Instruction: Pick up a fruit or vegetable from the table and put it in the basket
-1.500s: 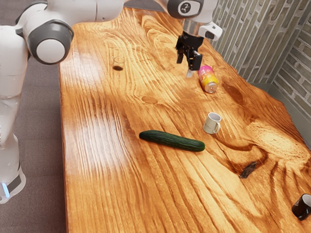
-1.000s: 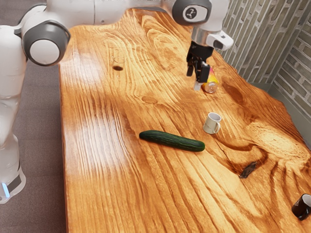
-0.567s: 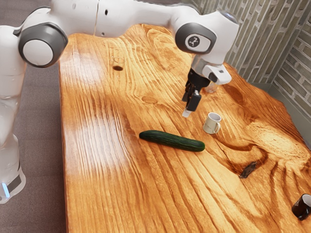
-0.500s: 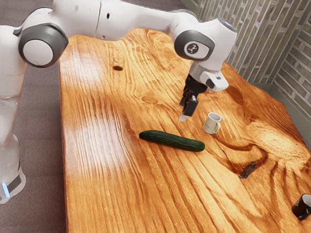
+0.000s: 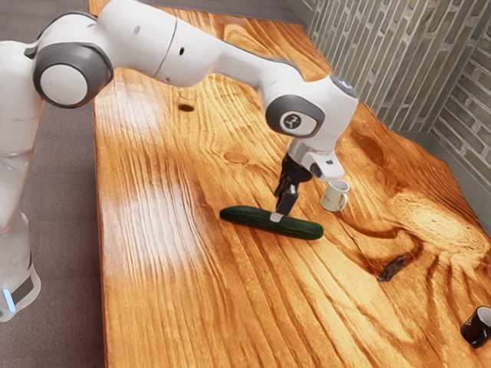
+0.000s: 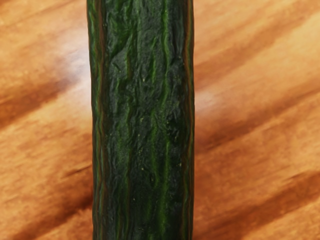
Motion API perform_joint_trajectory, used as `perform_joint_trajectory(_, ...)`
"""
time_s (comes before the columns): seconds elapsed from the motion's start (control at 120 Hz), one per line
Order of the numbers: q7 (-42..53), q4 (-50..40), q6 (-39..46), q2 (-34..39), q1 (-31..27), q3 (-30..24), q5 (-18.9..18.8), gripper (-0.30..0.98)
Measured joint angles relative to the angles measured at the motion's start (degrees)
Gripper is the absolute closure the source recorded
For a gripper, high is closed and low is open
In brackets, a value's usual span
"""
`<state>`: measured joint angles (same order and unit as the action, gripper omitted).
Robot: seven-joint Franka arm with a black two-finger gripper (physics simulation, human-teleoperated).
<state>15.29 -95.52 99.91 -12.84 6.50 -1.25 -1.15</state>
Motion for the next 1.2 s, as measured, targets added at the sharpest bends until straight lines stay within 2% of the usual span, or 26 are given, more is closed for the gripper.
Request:
perform_joint_trajectory(1.0,2.4,-0.3,7.1,-6.2,-0.2,1.2,0.6,0.00)
perform_joint_trajectory(1.108,2.4,-0.3,7.3,-6.6,-0.2,1.2,0.8,-0.09)
perform_joint_trajectory(1.2,2.3,-0.3,7.4,-6.5,-0.2,1.2,1.0,-0.10)
